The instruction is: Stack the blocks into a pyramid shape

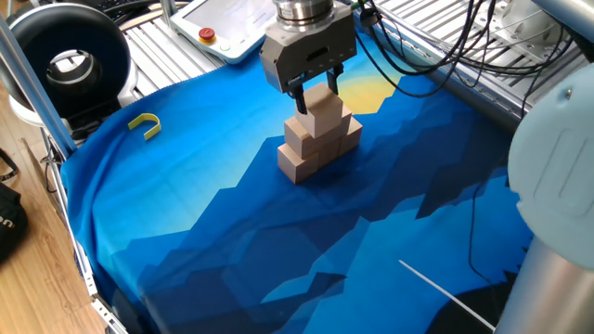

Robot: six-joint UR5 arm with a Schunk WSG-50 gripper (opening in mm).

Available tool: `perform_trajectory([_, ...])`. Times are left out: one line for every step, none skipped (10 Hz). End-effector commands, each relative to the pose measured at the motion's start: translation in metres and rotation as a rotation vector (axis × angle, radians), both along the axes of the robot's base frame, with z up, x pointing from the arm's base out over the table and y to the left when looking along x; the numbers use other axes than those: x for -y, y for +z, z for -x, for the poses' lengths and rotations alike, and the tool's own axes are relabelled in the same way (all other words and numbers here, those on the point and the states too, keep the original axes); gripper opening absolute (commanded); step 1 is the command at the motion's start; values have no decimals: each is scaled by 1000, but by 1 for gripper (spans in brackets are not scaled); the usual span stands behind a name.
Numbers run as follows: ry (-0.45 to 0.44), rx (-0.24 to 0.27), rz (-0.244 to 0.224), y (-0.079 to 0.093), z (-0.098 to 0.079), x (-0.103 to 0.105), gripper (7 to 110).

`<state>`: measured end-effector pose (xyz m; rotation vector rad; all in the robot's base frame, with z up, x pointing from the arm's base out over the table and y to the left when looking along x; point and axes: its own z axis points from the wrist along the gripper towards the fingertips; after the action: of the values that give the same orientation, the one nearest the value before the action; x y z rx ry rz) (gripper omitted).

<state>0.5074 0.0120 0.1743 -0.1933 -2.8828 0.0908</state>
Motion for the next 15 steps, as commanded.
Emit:
perform_trajectory([-12, 47, -63, -1, -7, -14, 7])
perform_trajectory([-25, 61, -68, -2, -11, -16, 7])
perform_trajectory([-31, 66, -56, -2, -12, -13, 7])
perform_trajectory([-22, 56, -45, -2, -10, -10, 7])
perform_trajectory([-20, 50, -55, -2, -8, -12, 7])
perform_trajectory([-31, 53, -60, -2, -9, -14, 7])
perform_trajectory([-34, 58, -50, -2, -10, -12, 7])
perform_trajectory([-43, 57, -42, -2, -10, -11, 7])
perform_trajectory([-49, 66, -56, -2, -12, -14, 7])
perform_trajectory([-38, 89, -55, -3, -18, -13, 7])
perform_trajectory([-36, 83, -41, -3, -16, -10, 7])
perform_trajectory([-30, 75, -38, -3, -14, -9, 7])
perform_trajectory([-35, 71, -24, -4, -19, -7, 7])
perform_trajectory([-46, 64, -24, -6, -25, -10, 7])
perform_trajectory([-54, 53, -36, -9, -29, -14, 7])
